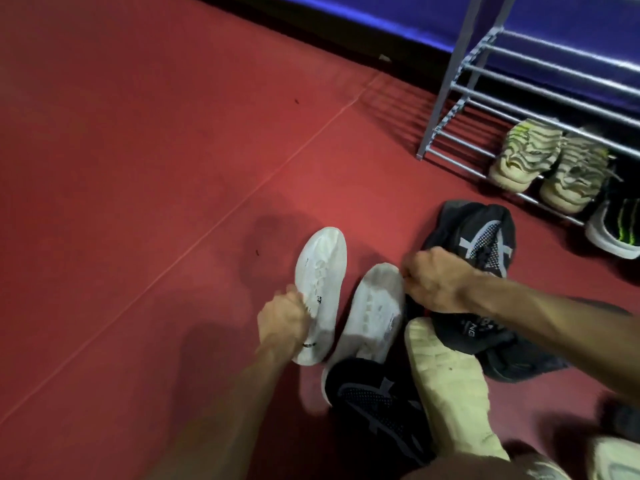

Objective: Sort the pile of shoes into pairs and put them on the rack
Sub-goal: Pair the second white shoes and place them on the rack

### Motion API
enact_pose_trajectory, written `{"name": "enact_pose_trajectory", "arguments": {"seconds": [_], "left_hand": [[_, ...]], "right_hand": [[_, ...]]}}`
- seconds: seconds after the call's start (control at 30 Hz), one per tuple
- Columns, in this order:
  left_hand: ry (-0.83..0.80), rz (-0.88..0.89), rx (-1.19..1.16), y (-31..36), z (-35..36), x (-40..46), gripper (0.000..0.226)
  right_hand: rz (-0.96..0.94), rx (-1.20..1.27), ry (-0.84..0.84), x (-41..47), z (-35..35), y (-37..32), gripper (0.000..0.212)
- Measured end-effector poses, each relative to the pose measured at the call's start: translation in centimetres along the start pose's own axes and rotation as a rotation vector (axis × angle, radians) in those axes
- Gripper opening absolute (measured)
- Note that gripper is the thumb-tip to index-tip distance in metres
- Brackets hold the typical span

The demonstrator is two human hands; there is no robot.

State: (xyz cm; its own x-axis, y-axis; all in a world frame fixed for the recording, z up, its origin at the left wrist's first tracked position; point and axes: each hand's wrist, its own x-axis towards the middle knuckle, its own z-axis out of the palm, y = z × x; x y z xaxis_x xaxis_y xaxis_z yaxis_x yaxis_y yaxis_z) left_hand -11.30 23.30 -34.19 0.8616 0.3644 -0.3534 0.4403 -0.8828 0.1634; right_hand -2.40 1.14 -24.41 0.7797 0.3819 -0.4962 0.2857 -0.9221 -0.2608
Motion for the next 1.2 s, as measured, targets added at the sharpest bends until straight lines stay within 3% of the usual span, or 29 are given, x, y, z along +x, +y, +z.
{"name": "enact_pose_trajectory", "arguments": {"seconds": [0.13, 0.27, 0.4, 0.57, 0.67, 0.83, 1.03, 1.2], "left_hand": [[-0.153, 0.014, 0.05, -0.7, 0.2, -0.2, 0.035], [-0.245, -0.133, -0.134, -0.9, 0.5, -0.8, 0.038], [-0.273, -0.253, -0.19, -1.1, 0.5, -0.5, 0.045], [-0.179, -0.114, -0.16, -0.4, -0.4, -0.7, 0.043], [-0.089, 0.029, -0.15, 0.5, -1.7, -0.7, 0.042], [0.12, 0.209, -0.064, 3.6, -5.7, 0.8, 0.044], [0.288, 0.311, -0.255, 9.2, -13.8, 4.2, 0.044], [0.232, 0.385, -0.392, 15.3, -16.4, 4.6, 0.042]], "right_hand": [[0.036, -0.045, -0.065, 1.9, 4.3, -3.7, 0.037], [0.118, -0.034, -0.159, 1.6, 9.1, -4.9, 0.041], [0.26, 0.057, -0.062, 1.6, 11.2, -5.3, 0.038], [0.286, 0.284, -0.088, 2.5, 10.8, -4.6, 0.033], [0.216, 0.362, -0.002, 2.6, 10.1, -5.0, 0.031], [0.121, 0.557, 0.217, 2.4, 6.2, -5.5, 0.036], [0.072, 0.571, 0.529, 1.7, -4.5, -1.9, 0.033], [0.091, 0.362, 0.487, -1.1, -13.0, 2.0, 0.039]]}}
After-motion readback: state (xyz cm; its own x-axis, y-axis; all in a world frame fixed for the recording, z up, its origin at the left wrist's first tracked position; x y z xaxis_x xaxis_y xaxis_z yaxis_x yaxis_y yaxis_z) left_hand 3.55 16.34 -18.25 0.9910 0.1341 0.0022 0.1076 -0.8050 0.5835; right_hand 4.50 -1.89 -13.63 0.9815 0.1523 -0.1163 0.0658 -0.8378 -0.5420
